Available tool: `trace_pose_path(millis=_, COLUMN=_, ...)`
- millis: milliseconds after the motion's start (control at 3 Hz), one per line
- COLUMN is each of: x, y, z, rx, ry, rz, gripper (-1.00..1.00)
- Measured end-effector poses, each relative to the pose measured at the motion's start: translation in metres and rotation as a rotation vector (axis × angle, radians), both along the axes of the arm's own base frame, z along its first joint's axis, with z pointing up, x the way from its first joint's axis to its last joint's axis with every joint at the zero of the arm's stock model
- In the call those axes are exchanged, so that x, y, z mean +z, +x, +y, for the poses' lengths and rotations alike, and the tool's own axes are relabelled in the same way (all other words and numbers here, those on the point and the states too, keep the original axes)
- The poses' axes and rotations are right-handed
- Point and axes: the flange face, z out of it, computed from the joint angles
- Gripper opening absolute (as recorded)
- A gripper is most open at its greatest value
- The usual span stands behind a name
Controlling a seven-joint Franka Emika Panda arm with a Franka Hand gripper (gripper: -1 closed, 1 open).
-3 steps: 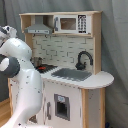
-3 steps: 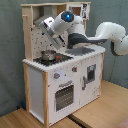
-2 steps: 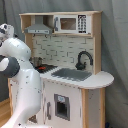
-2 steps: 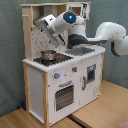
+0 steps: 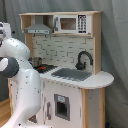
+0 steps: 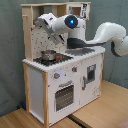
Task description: Play with the kitchen
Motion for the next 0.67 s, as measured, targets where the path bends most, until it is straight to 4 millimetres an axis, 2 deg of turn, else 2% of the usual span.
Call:
trace_pose_path(millis=333, x=0.005, y=-0.003, z=0.003, rx=0.009, ry=-0.085, rz=-0.093, gripper=1.0)
trace_pose_path(millis=667, x=-0.008, y=-0.012, z=0.015, rx=0.041, ry=-0.182, rz=-0.171, gripper=1.0)
